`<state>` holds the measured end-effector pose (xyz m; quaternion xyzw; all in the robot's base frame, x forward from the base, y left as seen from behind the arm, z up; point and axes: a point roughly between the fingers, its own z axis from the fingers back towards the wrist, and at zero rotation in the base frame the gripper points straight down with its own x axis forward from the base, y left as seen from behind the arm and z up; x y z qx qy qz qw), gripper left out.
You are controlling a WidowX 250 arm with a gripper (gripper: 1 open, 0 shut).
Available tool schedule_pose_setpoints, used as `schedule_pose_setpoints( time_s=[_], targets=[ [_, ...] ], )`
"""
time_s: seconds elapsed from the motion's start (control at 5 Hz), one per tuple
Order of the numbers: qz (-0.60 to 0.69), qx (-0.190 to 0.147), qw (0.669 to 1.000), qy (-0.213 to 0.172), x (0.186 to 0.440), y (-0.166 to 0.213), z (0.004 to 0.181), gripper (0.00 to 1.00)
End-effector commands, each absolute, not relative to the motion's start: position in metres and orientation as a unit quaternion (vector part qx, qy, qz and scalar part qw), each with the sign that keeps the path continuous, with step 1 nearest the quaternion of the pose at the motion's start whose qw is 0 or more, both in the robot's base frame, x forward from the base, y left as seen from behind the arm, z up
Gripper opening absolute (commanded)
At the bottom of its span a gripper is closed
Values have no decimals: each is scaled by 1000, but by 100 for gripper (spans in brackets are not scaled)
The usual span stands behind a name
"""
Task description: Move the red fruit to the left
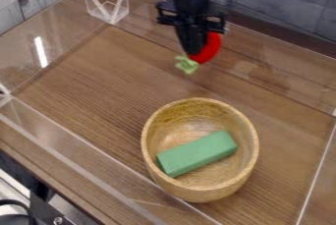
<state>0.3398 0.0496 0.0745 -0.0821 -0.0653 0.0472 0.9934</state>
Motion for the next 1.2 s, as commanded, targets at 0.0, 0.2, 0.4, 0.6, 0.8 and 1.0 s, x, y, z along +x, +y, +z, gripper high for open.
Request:
schedule_pose_setpoints(
  time_s=[0.0,0.2,0.4,0.6,0.8,1.0],
  targets=[
    [67,-71,989,-110,353,68,88,0],
    [51,-73,991,-105,359,74,80,0],
    [33,-76,992,-99,364,78,74,0],
    [26,-80,992,-95,364,83,70,0],
    [21,-85,992,-91,365,88,67,0],
    [22,-90,992,-86,358,89,66,0]
  ],
)
